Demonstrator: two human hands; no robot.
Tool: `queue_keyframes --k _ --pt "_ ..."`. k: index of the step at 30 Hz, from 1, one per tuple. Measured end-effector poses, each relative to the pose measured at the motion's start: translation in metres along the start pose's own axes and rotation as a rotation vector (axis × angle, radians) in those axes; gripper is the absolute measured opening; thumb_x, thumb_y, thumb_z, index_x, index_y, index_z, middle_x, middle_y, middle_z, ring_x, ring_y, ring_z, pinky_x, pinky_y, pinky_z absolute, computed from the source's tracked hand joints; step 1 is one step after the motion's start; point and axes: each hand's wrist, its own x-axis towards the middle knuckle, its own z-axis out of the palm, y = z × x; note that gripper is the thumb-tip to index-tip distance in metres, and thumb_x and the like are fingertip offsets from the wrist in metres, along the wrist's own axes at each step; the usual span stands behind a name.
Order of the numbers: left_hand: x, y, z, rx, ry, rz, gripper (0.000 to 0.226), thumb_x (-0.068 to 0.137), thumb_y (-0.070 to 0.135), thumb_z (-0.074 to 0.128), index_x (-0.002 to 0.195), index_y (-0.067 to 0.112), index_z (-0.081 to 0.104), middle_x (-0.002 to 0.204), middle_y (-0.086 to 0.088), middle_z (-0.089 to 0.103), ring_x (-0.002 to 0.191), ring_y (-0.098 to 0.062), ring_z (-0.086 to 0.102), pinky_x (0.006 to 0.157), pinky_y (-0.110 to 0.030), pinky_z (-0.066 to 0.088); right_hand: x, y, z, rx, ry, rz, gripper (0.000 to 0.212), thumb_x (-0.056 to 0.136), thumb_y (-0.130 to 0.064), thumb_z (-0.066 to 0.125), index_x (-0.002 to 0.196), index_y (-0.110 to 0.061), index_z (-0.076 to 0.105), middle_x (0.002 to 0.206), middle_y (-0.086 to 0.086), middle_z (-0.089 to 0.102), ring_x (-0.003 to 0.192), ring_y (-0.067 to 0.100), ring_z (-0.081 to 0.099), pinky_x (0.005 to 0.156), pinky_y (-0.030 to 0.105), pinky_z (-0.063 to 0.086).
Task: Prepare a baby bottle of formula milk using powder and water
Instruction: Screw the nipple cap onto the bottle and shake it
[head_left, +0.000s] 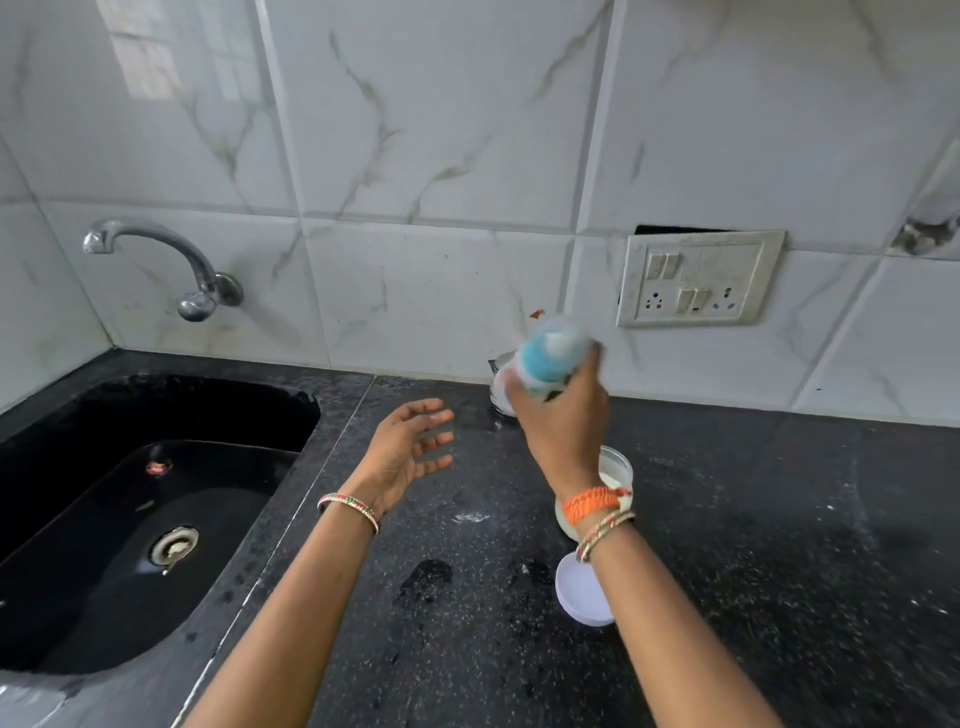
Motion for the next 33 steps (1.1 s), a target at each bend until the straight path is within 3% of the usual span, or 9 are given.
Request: queue_keyframes --k 5,9,13,18,21,26,28,31,33 --pt "0.003 0.002 0.003 0.003 -0.032 0.013 0.018 0.090 0.008 0.055 0.106 0.016 0.058 0.099 0.000 0.067 0.081 -0.017 0.060 0.078 -0.039 0.051 -0.018 -0.012 -0.002 0.099 0.130 -0.150 0.063 0.067 -0.020 0.086 0.115 -0.016 0.047 0.105 -0.002 0.060 0.094 0.010 0.061 0.084 0.018 0.053" --pt "0.004 0.006 0.007 0.014 -0.035 0.014 0.016 0.090 0.008 0.055 0.103 0.016 0.058 0.098 -0.001 0.066 0.074 -0.015 0.058 0.071 -0.036 0.051 -0.016 -0.003 0.005 -0.101 -0.197 -0.145 0.056 0.068 -0.030 0.084 0.111 -0.014 0.052 0.099 0.002 0.069 0.088 0.020 0.068 0.071 0.035 0.058" --pt "0.004 0.007 0.006 -0.008 -0.053 0.025 0.014 0.090 0.007 0.055 0.101 0.016 0.059 0.093 0.001 0.067 0.069 -0.014 0.058 0.067 -0.034 0.052 -0.026 -0.006 -0.005 0.086 0.040 -0.176 0.059 0.065 -0.019 0.087 0.111 -0.003 0.055 0.103 0.000 0.064 0.094 0.008 0.062 0.082 0.015 0.052" --pt "0.002 0.004 0.009 0.033 -0.060 0.040 0.015 0.088 0.006 0.059 0.099 0.016 0.060 0.092 0.001 0.067 0.069 -0.014 0.058 0.066 -0.032 0.053 -0.009 -0.009 -0.007 -0.145 -0.139 -0.117 0.051 0.067 -0.038 0.082 0.108 -0.015 0.061 0.090 -0.005 0.071 0.077 0.012 0.067 0.067 0.027 0.055" --pt "0.000 0.004 0.008 0.039 -0.095 0.050 0.016 0.089 0.004 0.058 0.100 0.015 0.061 0.091 0.002 0.068 0.069 -0.013 0.058 0.067 -0.033 0.053 -0.005 -0.026 -0.015 0.232 0.089 0.091 0.063 0.067 -0.037 0.082 0.120 -0.015 0.055 0.089 -0.009 0.069 0.075 0.005 0.068 0.066 0.027 0.057" --pt "0.002 0.008 0.006 0.038 -0.077 0.046 0.017 0.088 0.004 0.058 0.099 0.016 0.060 0.093 0.002 0.067 0.069 -0.013 0.057 0.064 -0.032 0.053 0.015 -0.022 -0.020 0.615 -0.218 0.499 0.112 0.077 -0.016 0.077 0.149 -0.035 -0.007 0.105 0.002 0.068 0.092 0.015 0.070 0.081 0.042 0.058" --pt "0.003 0.009 0.007 0.028 -0.087 0.047 0.017 0.087 0.004 0.059 0.099 0.016 0.060 0.092 0.001 0.067 0.069 -0.013 0.057 0.063 -0.031 0.053 0.014 -0.020 -0.022 0.613 -0.264 0.513 0.112 0.077 -0.015 0.077 0.147 -0.043 -0.007 0.109 0.005 0.065 0.095 0.021 0.069 0.077 0.045 0.058" --pt "0.003 0.007 0.007 0.010 -0.072 0.049 0.016 0.088 0.004 0.059 0.097 0.017 0.060 0.090 0.003 0.068 0.067 -0.012 0.058 0.061 -0.029 0.054 0.021 -0.016 -0.017 0.848 0.065 0.544 0.087 0.082 -0.010 0.072 0.141 -0.037 0.015 0.121 0.007 0.058 0.100 0.025 0.066 0.065 0.042 0.059" --pt "0.003 0.006 0.008 0.008 -0.067 0.036 0.014 0.089 0.004 0.057 0.096 0.017 0.060 0.089 0.001 0.067 0.068 -0.014 0.058 0.060 -0.030 0.054 0.018 -0.012 -0.013 0.856 -0.001 0.550 0.074 0.081 -0.008 0.072 0.134 -0.029 0.025 0.121 0.009 0.056 0.099 0.027 0.065 0.065 0.043 0.059"
